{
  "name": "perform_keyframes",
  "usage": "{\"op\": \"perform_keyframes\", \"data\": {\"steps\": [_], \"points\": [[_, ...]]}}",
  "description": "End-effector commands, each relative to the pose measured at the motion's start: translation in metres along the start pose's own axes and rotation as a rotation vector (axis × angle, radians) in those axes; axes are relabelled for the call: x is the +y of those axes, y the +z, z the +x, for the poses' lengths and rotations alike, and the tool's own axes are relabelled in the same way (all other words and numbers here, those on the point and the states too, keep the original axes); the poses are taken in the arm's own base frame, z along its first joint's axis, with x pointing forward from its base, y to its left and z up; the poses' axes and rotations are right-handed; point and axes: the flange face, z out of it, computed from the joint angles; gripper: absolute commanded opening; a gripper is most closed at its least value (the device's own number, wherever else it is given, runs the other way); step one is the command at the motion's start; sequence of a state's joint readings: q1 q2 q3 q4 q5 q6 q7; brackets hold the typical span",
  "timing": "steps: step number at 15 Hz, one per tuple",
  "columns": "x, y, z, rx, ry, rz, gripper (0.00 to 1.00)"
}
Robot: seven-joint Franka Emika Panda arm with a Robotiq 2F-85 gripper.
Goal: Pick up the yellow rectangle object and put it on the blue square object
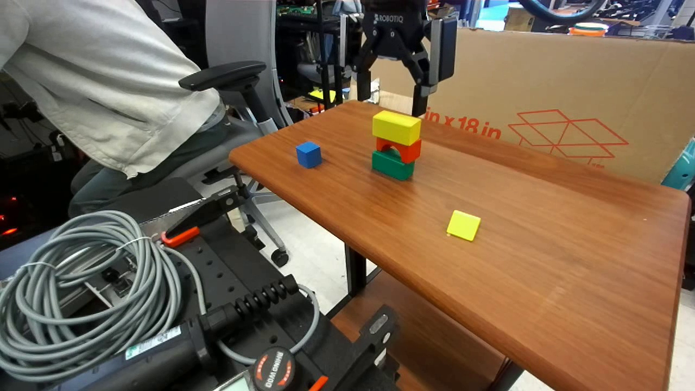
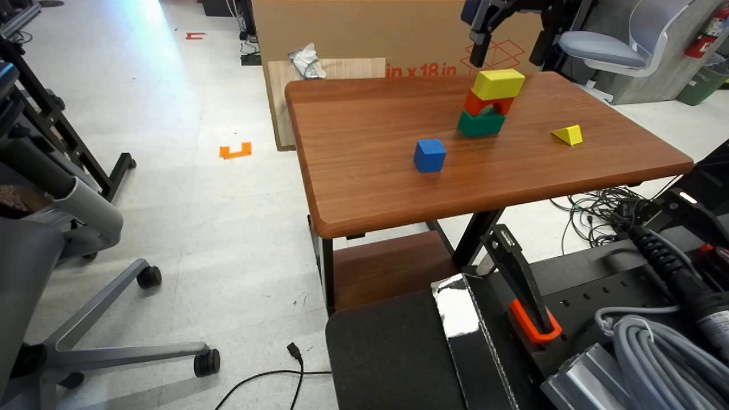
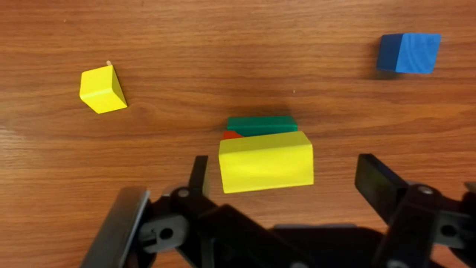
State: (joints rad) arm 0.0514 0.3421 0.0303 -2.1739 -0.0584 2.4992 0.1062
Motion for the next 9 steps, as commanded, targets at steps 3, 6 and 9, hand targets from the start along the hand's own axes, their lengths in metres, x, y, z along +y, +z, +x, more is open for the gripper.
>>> {"op": "perform_keyframes", "data": {"steps": [3,6,9], "points": [[0.001,0.007,0.006,-0.025,-0.003,-0.012,1.0],[0.0,0.015,0.005,-0.04,-0.006,-0.014,1.0],[0.0,0.02,0.007,-0.045,-0.006,-0.022,1.0]]}}
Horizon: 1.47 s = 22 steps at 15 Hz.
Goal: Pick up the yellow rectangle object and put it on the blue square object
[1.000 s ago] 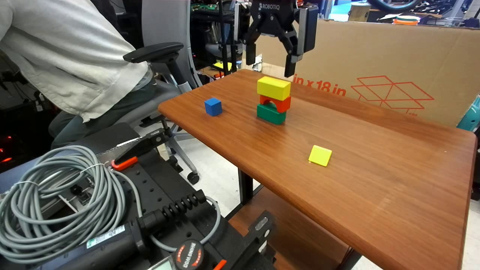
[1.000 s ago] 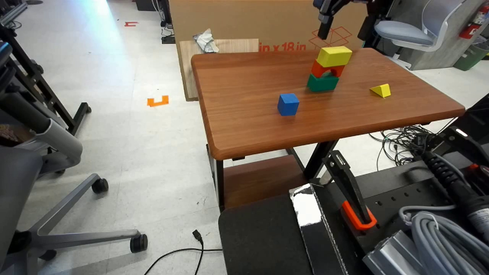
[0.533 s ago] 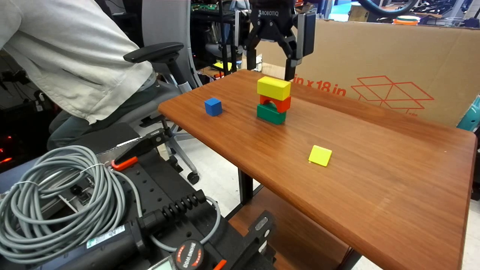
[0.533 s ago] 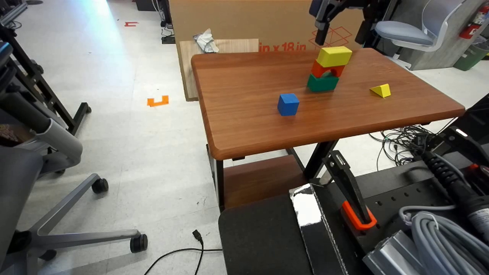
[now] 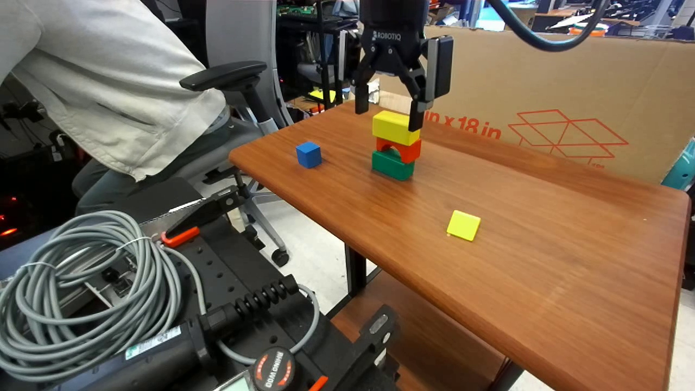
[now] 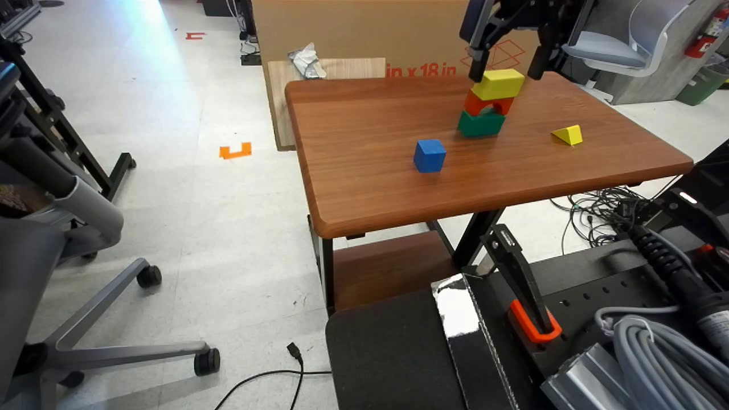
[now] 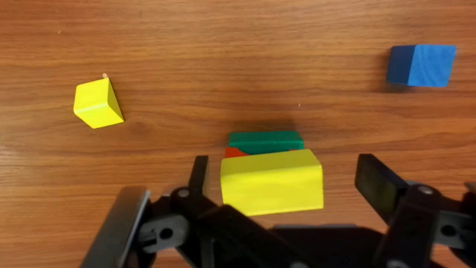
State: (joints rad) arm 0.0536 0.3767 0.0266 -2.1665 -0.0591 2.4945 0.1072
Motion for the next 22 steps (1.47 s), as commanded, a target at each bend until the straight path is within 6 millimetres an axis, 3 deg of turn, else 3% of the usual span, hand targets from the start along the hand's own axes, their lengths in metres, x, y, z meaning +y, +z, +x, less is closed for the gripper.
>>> {"op": "perform_keyframes", "data": {"steps": [1,5,6,8,11,16,22], "points": [[0.0,0.003,0.009,-0.013,-0.006,-0.022,1.0],[0.001,-0.001,0.015,0.002,-0.005,-0.028,1.0],[0.001,-0.003,0.018,0.012,-0.006,-0.027,0.75],[0.001,-0.006,0.022,0.014,-0.009,-0.025,0.66],[0.002,-0.007,0.026,0.017,-0.009,-0.023,0.42],[0.001,-0.017,0.019,0.001,-0.02,0.002,0.42],[-0.019,-0.061,-0.025,-0.016,-0.092,0.037,0.42]]}}
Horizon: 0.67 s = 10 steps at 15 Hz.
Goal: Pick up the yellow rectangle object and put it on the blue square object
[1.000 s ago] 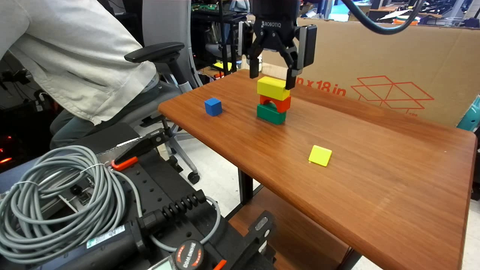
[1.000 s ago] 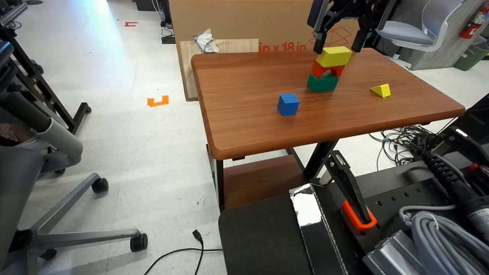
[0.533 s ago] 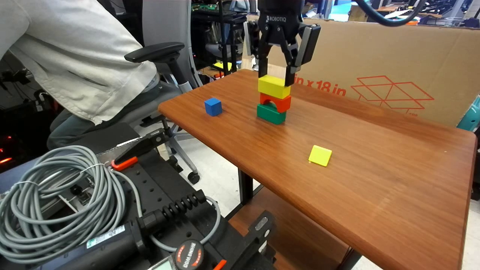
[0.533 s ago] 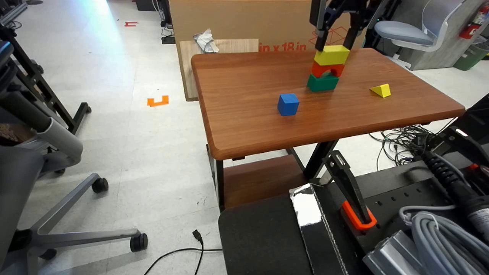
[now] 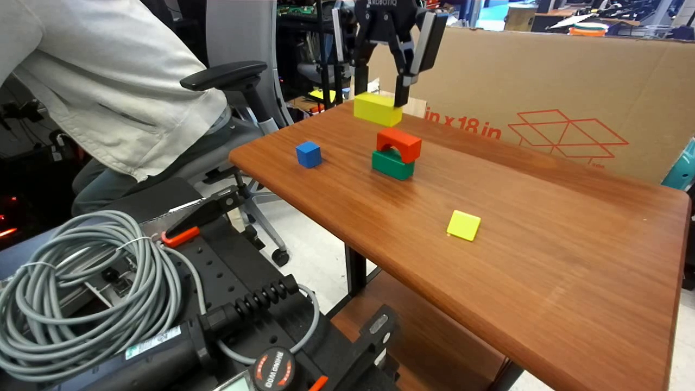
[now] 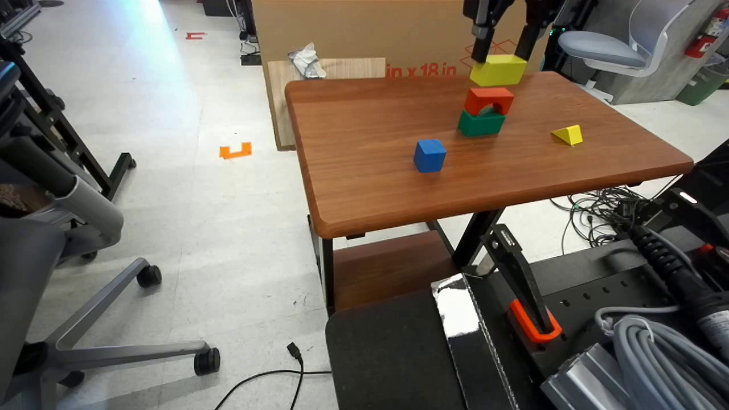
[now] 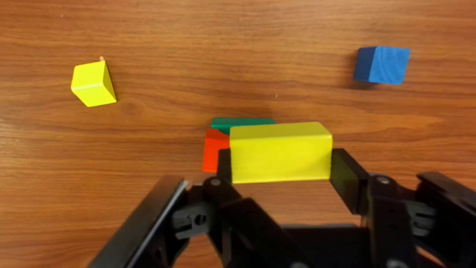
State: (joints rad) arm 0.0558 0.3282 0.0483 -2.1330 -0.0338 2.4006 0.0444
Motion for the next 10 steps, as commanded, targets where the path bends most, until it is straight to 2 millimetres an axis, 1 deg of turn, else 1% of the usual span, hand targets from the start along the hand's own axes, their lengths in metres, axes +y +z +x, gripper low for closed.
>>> {"op": "perform_keyframes", "data": {"steps": [1,3,6,10], "points": [[-0.014,-0.031,-0.035,-0.006,-0.028,0.022,0.42],[-0.021,-0.031,-0.044,-0.021,-0.032,0.011,0.42],[-0.035,-0.024,-0.053,-0.035,-0.02,0.004,0.42],[-0.063,-0.016,-0.065,-0.046,0.006,0.015,0.42]]}}
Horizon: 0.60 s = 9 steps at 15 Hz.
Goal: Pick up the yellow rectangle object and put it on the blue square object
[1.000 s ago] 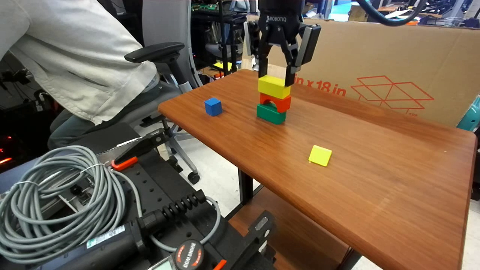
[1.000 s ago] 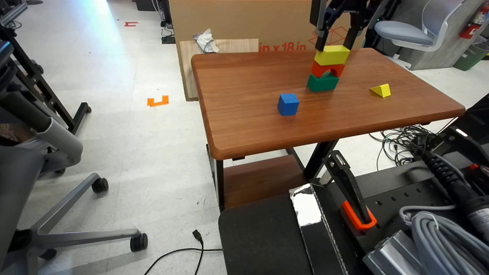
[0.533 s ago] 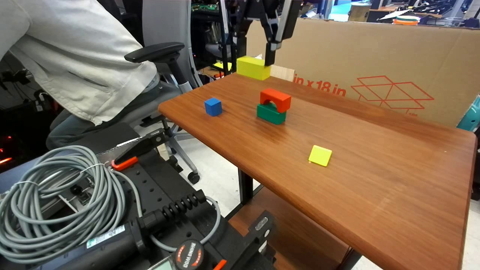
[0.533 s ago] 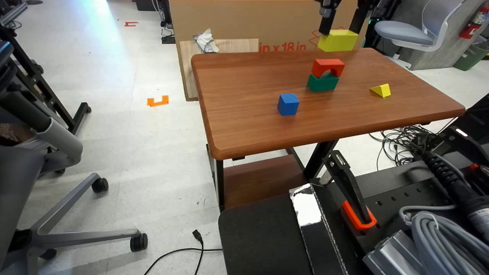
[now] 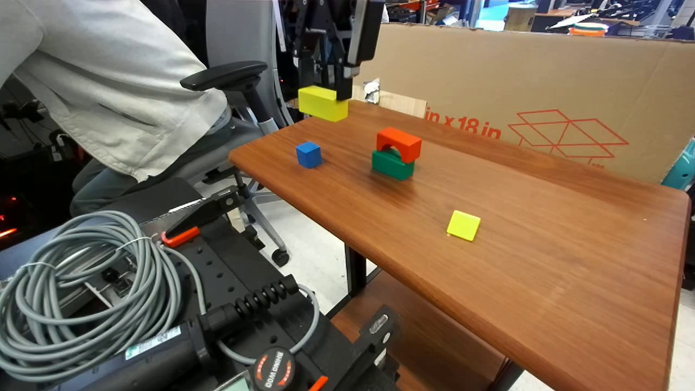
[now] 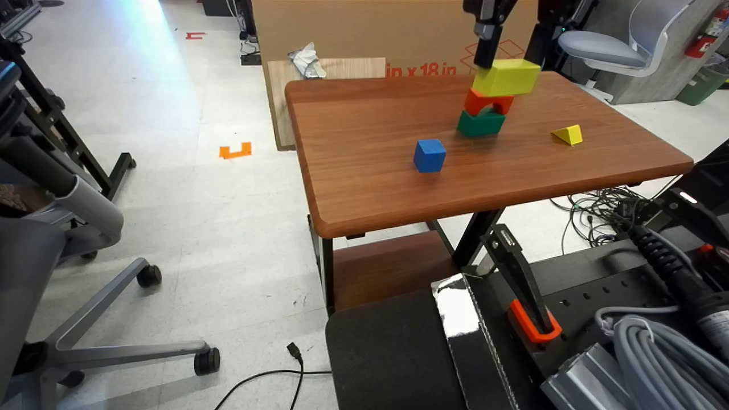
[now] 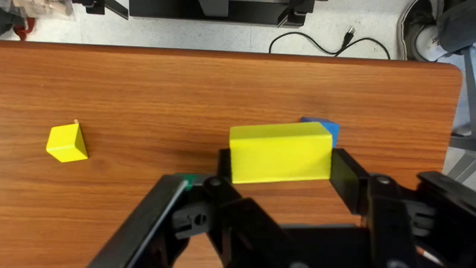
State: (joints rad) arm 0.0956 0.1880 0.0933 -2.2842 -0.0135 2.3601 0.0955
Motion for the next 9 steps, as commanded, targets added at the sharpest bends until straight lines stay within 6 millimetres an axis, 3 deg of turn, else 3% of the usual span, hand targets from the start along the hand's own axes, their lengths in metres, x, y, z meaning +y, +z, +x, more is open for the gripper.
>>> {"op": "perform_keyframes", "data": {"steps": [1,4,9], "points": [[-0.028,-0.001,-0.014,0.003,0.031,0.011,0.42],[-0.045,0.004,-0.013,-0.006,0.048,0.01,0.42],[-0.055,0.015,-0.005,0.004,0.105,0.013,0.42]]}}
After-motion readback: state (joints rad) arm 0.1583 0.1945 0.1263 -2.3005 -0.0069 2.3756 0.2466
